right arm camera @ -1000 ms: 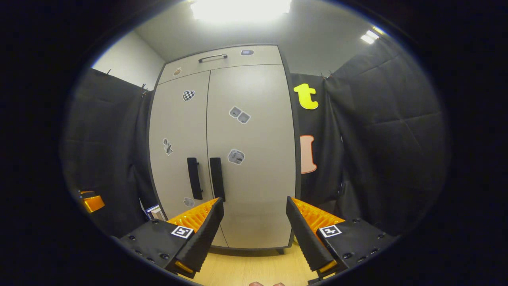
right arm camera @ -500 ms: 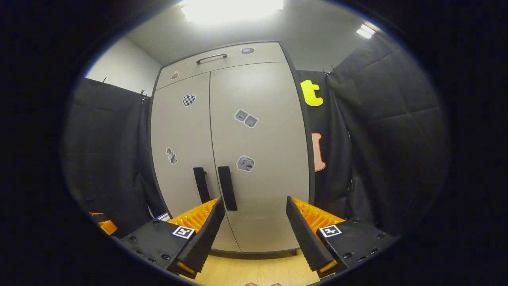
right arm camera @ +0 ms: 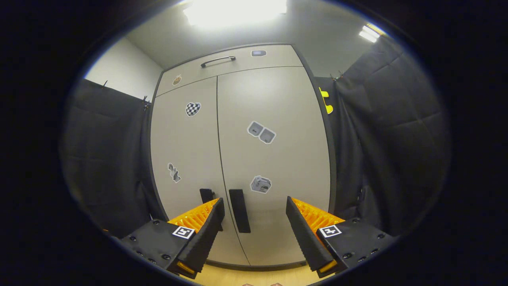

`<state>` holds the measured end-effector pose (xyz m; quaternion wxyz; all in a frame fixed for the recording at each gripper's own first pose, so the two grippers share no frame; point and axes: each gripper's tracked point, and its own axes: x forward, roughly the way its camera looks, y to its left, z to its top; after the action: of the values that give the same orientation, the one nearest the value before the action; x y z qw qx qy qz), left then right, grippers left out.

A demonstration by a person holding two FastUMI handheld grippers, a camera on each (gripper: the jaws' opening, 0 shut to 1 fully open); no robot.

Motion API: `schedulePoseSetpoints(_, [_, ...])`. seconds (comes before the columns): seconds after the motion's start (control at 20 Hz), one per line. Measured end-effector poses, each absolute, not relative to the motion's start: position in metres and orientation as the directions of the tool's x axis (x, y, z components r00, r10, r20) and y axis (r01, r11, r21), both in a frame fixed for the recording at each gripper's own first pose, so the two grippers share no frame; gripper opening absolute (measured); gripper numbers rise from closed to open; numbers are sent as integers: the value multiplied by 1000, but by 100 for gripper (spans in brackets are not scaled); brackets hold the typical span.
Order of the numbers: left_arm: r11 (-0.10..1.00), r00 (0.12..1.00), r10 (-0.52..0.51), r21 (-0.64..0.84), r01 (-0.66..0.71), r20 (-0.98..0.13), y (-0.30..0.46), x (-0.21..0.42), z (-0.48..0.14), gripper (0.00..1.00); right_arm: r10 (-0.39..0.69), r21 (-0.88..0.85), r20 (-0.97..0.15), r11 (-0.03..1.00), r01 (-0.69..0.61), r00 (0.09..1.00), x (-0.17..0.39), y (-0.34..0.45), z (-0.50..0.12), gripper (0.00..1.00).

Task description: Open the right door of the double-door shoe cabinet with the right hand, and open the left door with the left hand.

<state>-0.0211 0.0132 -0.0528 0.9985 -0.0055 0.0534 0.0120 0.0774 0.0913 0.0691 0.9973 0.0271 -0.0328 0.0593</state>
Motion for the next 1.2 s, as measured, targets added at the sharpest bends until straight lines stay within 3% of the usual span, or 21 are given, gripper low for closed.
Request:
schedulePoseSetpoints(0.25, [998, 990, 66, -5, -68, -123, 31, -19, -58, 97, 134, 31, 43, 990, -135, 990, 111, 116, 59, 98])
schedulePoseSetpoints(0.3, [996, 990, 86, 9, -85, -113, 38, -23, -57, 97, 131, 38, 44, 990, -133, 990, 119, 119, 58, 93])
schedulePoseSetpoints(0.35, [995, 989, 96, 18, -95, -109, 42, -26, -55, 96, 124, 36, 39, 991, -126, 992, 126, 121, 55, 98])
schedulePoseSetpoints(0.5, [992, 984, 124, 20, -123, -124, 50, -30, -63, 96, 86, -13, 7, 996, -86, 996, 151, 121, 39, 98])
schedulePoseSetpoints(0.6, [984, 977, 170, 71, -162, -128, 61, -33, -66, 96, 76, -26, -19, 997, -76, 997, 163, 123, 29, 98])
schedulePoseSetpoints(0.65, [976, 970, 207, 103, -194, -131, 69, -35, -67, 96, 69, -22, -33, 997, -70, 997, 170, 123, 25, 93])
schedulePoseSetpoints(0.75, [962, 960, 253, 132, -237, -122, 76, -37, -67, 97, 62, -7, -66, 998, -63, 996, 179, 124, 15, 98])
schedulePoseSetpoints(1.0, [960, 955, 268, 112, -255, -125, 81, -42, -76, 96, 47, -20, -108, 999, -50, 993, 194, 124, 1, 83])
schedulePoseSetpoints(1.15, [958, 950, 275, 130, -257, -147, 85, -41, -83, 96, 77, 11, -144, 997, -77, 987, 201, 133, -8, 53])
schedulePoseSetpoints(1.2, [956, 949, 278, 139, -258, -150, 85, -42, -85, 97, 76, 21, -155, 997, -74, 985, 198, 133, -9, 52])
